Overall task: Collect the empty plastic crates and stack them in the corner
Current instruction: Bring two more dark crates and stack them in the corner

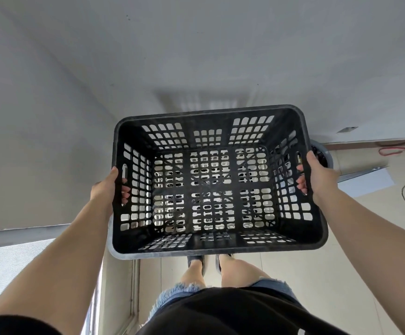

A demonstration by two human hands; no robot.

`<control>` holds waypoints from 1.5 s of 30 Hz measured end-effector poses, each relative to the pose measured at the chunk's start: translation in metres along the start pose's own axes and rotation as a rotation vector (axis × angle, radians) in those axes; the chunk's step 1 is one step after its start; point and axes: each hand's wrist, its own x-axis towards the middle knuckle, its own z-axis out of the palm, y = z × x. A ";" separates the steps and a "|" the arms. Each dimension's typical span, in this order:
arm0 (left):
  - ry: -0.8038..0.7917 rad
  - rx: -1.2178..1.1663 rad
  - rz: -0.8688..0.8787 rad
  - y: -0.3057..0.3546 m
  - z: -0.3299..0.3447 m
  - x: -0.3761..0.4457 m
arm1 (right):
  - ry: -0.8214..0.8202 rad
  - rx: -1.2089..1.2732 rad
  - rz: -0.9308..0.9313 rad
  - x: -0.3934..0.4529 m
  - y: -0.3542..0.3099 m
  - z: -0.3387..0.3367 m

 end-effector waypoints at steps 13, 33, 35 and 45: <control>0.026 -0.005 -0.008 -0.006 0.004 -0.005 | 0.007 -0.059 -0.024 0.003 -0.004 -0.001; 0.079 0.891 0.834 0.101 0.025 -0.064 | 0.193 -0.806 -0.438 -0.035 -0.087 -0.010; 0.048 1.036 1.010 0.129 0.035 -0.080 | 0.196 -0.916 -0.562 -0.051 -0.114 -0.010; 0.173 1.390 1.547 0.252 0.065 -0.185 | 0.411 -1.228 -0.870 -0.157 -0.213 -0.032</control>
